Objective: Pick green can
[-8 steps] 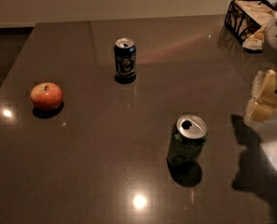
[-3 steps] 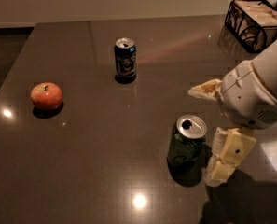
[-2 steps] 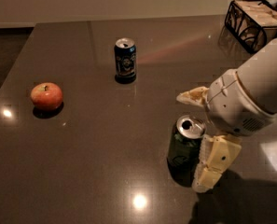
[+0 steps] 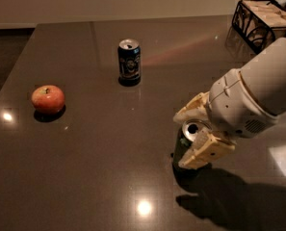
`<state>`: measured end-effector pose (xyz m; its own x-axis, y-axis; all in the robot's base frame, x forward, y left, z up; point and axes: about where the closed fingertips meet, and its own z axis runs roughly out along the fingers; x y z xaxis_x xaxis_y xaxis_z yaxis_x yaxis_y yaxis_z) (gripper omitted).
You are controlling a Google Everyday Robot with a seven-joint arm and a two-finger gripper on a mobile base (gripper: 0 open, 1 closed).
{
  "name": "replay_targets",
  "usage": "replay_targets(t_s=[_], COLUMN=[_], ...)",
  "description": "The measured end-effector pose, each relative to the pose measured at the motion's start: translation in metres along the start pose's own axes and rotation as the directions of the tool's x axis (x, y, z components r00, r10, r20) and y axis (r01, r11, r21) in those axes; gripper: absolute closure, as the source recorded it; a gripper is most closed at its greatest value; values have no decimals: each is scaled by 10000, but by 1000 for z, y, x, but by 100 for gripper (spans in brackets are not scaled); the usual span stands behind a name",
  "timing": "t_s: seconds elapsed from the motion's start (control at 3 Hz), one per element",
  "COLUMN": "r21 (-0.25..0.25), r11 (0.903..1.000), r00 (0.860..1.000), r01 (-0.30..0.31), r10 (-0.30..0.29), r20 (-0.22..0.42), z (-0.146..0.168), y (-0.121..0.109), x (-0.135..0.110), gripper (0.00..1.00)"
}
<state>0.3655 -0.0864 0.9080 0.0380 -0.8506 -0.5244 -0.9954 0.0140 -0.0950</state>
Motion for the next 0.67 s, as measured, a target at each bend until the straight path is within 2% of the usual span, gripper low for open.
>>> replay_targets(t_s=[0.67], r21=[176], r11=[9993], r00=[9993], r01=[336], r10=[-334], r20=[-146], z=[-23], y=[-20], x=[-17], gripper=[87])
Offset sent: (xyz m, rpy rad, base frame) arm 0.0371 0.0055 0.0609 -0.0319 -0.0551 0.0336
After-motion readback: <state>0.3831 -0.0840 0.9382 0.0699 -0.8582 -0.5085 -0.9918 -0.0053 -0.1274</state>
